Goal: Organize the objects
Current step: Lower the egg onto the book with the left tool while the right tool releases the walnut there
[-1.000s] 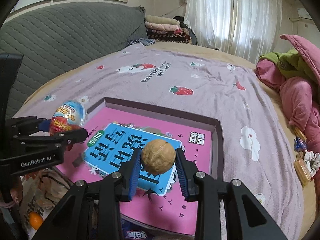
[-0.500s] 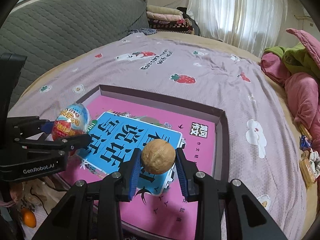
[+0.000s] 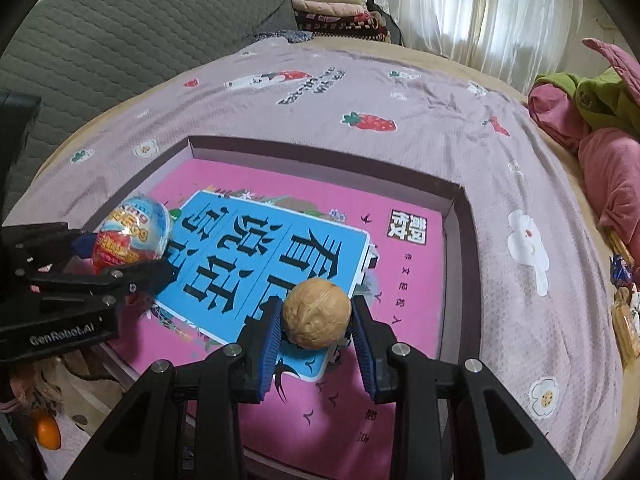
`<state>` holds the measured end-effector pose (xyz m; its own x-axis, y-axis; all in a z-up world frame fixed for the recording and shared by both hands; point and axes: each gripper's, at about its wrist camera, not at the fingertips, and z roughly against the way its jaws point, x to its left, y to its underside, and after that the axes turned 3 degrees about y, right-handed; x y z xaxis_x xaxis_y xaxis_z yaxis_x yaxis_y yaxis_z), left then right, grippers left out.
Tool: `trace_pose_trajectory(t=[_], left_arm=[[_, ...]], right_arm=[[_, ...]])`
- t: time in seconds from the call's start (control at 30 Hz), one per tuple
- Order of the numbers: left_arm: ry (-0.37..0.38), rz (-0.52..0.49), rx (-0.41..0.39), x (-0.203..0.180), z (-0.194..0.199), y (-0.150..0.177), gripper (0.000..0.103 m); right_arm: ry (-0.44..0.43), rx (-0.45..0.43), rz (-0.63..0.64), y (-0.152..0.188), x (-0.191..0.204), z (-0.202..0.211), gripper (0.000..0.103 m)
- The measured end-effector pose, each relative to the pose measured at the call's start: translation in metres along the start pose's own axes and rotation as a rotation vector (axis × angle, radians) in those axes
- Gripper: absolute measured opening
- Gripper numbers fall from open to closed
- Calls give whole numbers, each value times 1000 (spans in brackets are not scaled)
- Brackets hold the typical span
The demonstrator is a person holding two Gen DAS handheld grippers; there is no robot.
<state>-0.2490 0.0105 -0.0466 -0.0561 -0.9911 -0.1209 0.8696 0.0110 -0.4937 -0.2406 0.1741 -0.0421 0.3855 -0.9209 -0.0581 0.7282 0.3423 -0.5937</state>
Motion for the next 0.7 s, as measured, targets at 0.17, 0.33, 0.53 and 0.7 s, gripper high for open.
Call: trace_pose_trajectory(t=[0.17, 0.33, 0.53, 0.7], left_arm=[[-16, 11, 18, 3, -2, 0, 53], [-17, 21, 18, 7, 0, -1, 53], [-18, 30, 14, 11, 6, 0, 54], [-21, 39, -3, 14, 13, -2, 56]], right_arm=[[-8, 20, -12, 1, -2, -4, 35], [-7, 27, -14, 2, -2, -4, 35], [-7, 15, -26, 1, -4, 0, 54], [-4, 5, -29, 0, -5, 4, 56]])
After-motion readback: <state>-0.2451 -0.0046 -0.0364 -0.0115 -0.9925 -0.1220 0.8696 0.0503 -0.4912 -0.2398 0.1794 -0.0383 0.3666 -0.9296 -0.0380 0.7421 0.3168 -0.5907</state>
